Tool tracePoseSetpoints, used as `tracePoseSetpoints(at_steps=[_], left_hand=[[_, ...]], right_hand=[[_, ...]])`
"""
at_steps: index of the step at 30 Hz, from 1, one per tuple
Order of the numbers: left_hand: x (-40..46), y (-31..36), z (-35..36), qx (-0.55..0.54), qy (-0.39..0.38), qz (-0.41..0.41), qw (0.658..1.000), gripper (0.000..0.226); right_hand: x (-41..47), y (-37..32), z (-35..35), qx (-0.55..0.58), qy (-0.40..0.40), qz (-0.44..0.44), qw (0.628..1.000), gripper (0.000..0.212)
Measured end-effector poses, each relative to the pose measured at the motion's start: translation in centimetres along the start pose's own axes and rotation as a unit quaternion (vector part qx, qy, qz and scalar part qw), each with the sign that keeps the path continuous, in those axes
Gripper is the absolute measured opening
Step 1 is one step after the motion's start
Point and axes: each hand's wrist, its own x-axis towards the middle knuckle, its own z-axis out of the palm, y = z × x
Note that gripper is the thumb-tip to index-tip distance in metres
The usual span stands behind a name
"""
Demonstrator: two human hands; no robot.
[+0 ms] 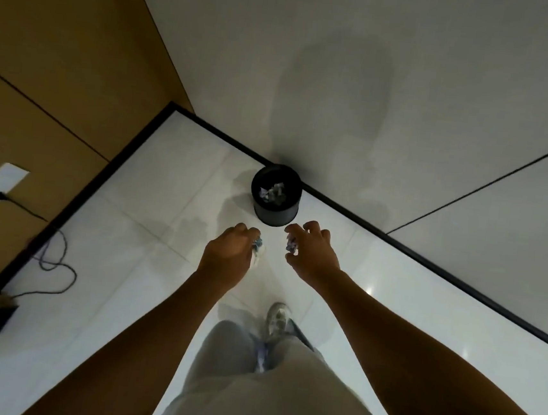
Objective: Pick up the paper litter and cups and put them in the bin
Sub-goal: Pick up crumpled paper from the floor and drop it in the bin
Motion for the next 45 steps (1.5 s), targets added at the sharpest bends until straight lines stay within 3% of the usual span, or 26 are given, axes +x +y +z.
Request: tracePoseSetpoints(at_steps=[6,18,29,38,45], left_hand=[[9.4,-4.5,-3.0,0.012,-0.029,0.015,0.999,0.035],[29.3,-12.4,-6.4,0.05,-0.111,0.145,0.982,0.036],[37.6,-11.4,0.3,0.051,-0.156,0.18,0.97,0.037],[42.6,-10.1,9.0,0.052,-0.199,0.154,0.966,0.035],[43.3,-11.5,10.1,0.09,-0.212,0.182,0.956,0.032]], right_hand=[[8.4,-2.3,-1.7,0.011,-0.001,0.046,0.999,0.047],[24.1,-6.8,-1.4,0.108,0.037,0.22,0.969,0.057],[28.4,-3.0,0.9,0.159,0.053,0.289,0.942,0.057],[30.5,1.0,6.1,0.2,0.067,0.326,0.922,0.053],[31.5,1.6,8.0,0.199,0.036,0.334,0.921,0.055]])
